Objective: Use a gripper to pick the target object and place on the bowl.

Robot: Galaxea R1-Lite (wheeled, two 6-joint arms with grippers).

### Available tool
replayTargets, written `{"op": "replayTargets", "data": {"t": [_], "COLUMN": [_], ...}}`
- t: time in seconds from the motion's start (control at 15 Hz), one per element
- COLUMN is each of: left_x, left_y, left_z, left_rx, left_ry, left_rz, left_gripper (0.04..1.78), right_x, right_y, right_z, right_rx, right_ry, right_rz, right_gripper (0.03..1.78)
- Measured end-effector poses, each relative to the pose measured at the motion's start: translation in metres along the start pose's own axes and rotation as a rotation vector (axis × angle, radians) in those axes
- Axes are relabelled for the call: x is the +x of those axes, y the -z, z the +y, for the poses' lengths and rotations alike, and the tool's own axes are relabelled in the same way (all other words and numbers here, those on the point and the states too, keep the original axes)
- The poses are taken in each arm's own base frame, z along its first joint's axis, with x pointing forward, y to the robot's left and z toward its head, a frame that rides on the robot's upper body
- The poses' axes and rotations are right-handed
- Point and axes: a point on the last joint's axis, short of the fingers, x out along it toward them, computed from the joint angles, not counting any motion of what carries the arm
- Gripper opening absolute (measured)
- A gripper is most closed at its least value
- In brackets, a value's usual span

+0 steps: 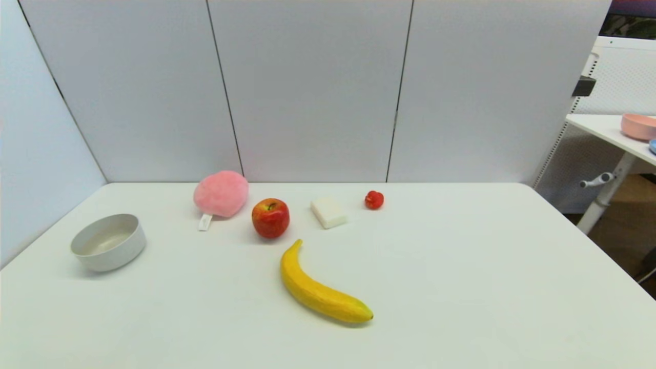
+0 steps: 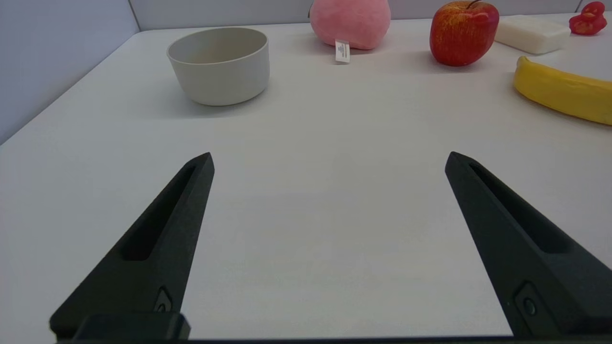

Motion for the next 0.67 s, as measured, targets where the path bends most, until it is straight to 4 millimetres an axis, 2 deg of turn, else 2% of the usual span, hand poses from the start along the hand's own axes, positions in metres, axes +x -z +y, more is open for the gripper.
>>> {"op": "replayTargets", "data": {"t": [0.67], "left_x": [0.0], "left_y": [0.0], "left_z": [0.0], "left_rx": [0.0], "left_ry": [0.0], "left_rz": [0.0], "left_gripper": [1.71], "right_x": [0.0], "right_y": [0.0001], "right_z": [0.0], "right_rx": [0.001], "right_ry": [0.0], "right_rz": [0.001], "right_gripper": [1.71]}}
